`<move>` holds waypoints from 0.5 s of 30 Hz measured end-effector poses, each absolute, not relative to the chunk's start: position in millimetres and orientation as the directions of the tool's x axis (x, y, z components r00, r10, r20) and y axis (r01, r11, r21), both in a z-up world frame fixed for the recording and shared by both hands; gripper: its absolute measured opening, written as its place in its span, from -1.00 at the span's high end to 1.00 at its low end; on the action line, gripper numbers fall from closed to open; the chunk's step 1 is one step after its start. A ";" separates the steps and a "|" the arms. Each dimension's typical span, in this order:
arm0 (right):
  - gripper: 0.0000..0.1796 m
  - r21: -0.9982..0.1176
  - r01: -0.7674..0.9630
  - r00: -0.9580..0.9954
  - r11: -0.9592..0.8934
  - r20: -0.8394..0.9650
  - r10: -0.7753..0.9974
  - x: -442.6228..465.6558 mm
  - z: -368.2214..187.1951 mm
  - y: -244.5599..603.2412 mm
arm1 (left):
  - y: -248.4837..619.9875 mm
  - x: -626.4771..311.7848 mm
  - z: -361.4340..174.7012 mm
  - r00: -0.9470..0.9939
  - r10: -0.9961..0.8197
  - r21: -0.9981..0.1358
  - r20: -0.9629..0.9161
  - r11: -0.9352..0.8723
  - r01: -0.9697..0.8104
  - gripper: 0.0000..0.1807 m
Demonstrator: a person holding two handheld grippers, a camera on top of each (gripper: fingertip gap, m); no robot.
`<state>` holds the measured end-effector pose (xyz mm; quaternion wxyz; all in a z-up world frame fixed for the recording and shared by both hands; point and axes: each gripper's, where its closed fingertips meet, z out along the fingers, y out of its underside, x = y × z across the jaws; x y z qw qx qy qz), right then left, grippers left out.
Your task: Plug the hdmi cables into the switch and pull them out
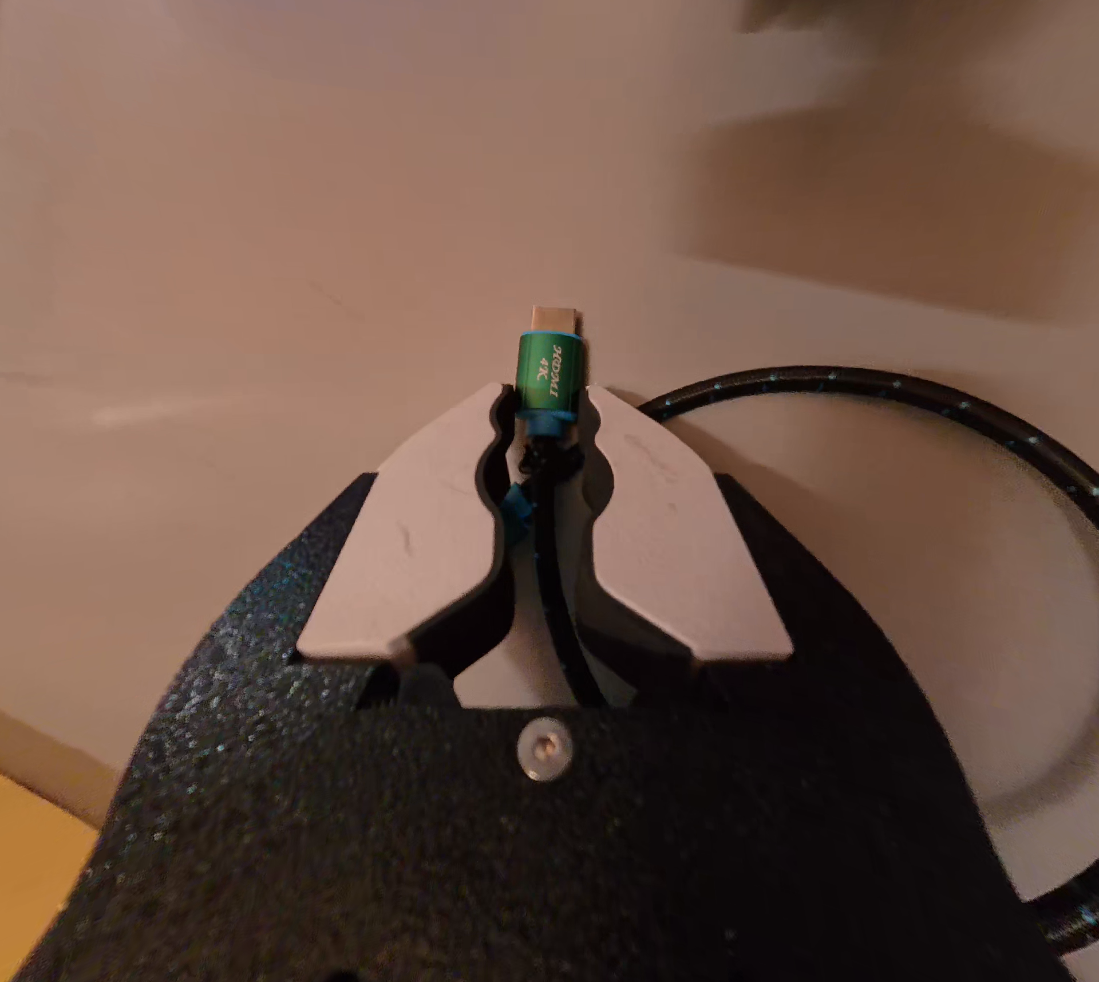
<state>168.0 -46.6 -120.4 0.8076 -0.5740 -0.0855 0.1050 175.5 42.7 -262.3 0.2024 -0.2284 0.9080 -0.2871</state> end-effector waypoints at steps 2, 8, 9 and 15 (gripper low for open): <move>0.75 -0.945 -0.071 0.964 0.319 0.018 0.267 168.2 -120.3 -46.6 | 42.7 177.3 -262.4 -0.802 -0.551 -0.627 -0.229 0.714 -0.312 0.77; 0.75 -0.945 -0.066 0.965 0.320 0.021 0.260 169.4 -119.8 -48.0 | 42.6 184.2 -261.2 -0.742 -0.655 -0.698 -0.142 0.598 -0.394 0.78; 0.75 -0.946 -0.065 0.965 0.319 0.021 0.261 169.5 -120.0 -48.2 | 43.0 183.2 -260.7 -0.737 -0.669 -0.707 -0.097 0.568 -0.422 0.78; 0.75 -0.943 -0.070 0.965 0.324 0.018 0.260 171.0 -118.8 -48.6 | 54.8 172.8 -232.4 -0.713 -0.696 -0.735 0.084 0.441 -0.516 0.78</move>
